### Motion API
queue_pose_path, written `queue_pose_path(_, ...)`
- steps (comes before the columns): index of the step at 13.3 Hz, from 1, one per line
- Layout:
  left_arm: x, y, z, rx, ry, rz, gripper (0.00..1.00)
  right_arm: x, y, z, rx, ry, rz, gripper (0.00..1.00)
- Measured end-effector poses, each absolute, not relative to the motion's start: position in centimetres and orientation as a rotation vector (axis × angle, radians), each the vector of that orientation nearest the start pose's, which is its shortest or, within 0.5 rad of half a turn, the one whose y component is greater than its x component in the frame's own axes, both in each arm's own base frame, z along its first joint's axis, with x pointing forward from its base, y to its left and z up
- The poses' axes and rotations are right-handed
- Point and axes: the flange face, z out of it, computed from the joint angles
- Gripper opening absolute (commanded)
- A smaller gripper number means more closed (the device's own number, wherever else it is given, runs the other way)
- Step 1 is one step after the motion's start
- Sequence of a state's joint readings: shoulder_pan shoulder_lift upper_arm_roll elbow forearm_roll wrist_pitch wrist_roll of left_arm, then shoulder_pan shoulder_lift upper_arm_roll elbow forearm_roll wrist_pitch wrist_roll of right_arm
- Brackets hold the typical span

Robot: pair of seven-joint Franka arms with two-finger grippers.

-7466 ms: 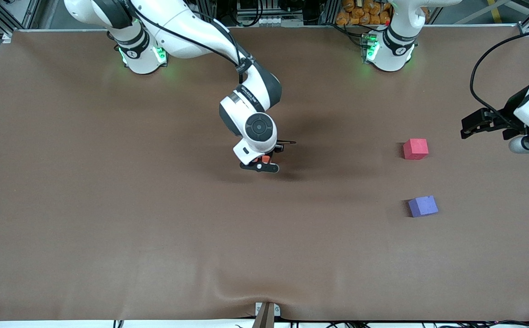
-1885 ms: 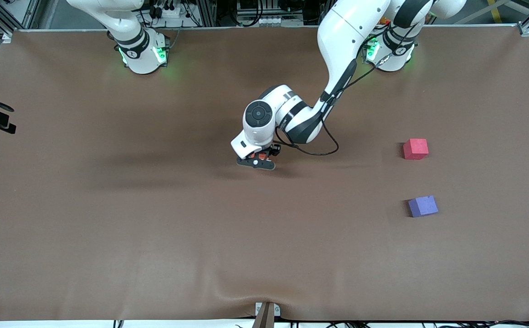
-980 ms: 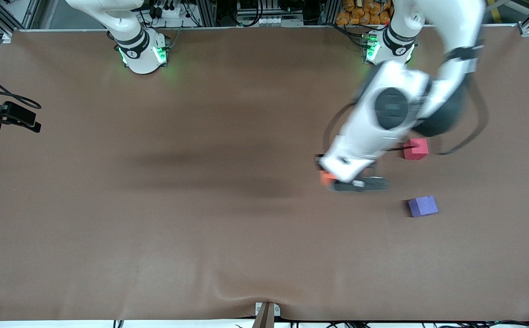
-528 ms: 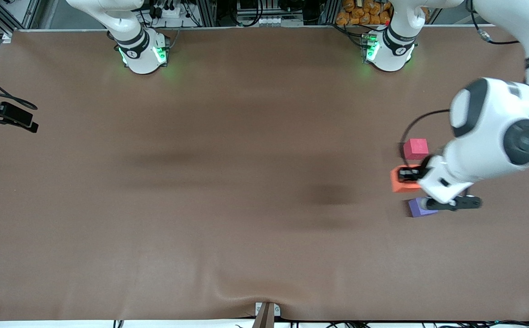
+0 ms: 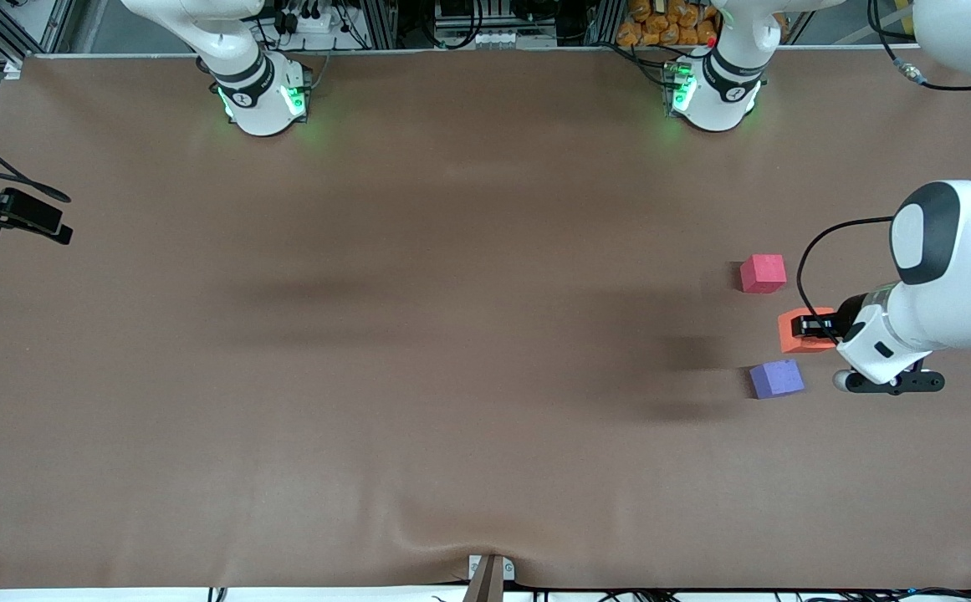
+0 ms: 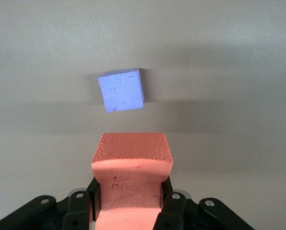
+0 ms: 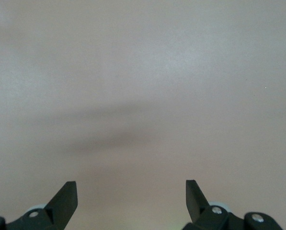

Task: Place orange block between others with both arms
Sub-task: 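Lower the orange cube between the pink and purple cubes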

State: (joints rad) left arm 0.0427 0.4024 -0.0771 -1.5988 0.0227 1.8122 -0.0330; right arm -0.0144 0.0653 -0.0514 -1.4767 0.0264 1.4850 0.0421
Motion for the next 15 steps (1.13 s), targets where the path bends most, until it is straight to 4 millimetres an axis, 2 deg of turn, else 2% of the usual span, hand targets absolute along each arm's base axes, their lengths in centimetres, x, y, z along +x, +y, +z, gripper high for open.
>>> queue_pose_path(4, 64.1, -0.7, 34.0, -3.133, 0.012, 0.297, 0.13, 56.1, -3.7, 62.3, -3.112, 0.039, 0.135, 1.00)
queue_pose_path(7, 62.6, 2.3, 30.4, -3.139, -0.045, 0.301, 0.13, 56.2, -3.9, 62.3, -3.119, 0.029, 0.126, 1.00)
queue_pose_path(8, 62.4, 3.1, 29.9, -3.142, -0.047, 0.300, 0.12, 56.3, -4.0, 62.3, -3.123, 0.030, 0.110, 1.00)
queue_pose_path(12, 61.8, 3.3, 29.3, -3.141, -0.051, 0.319, 0.11, 56.5, -4.1, 62.3, -3.125, 0.032, 0.093, 1.00)
queue_pose_path(15, 61.0, 3.7, 27.6, -3.146, -0.057, 0.285, 0.11, 56.5, -4.2, 62.3, -3.127, 0.032, 0.092, 1.00)
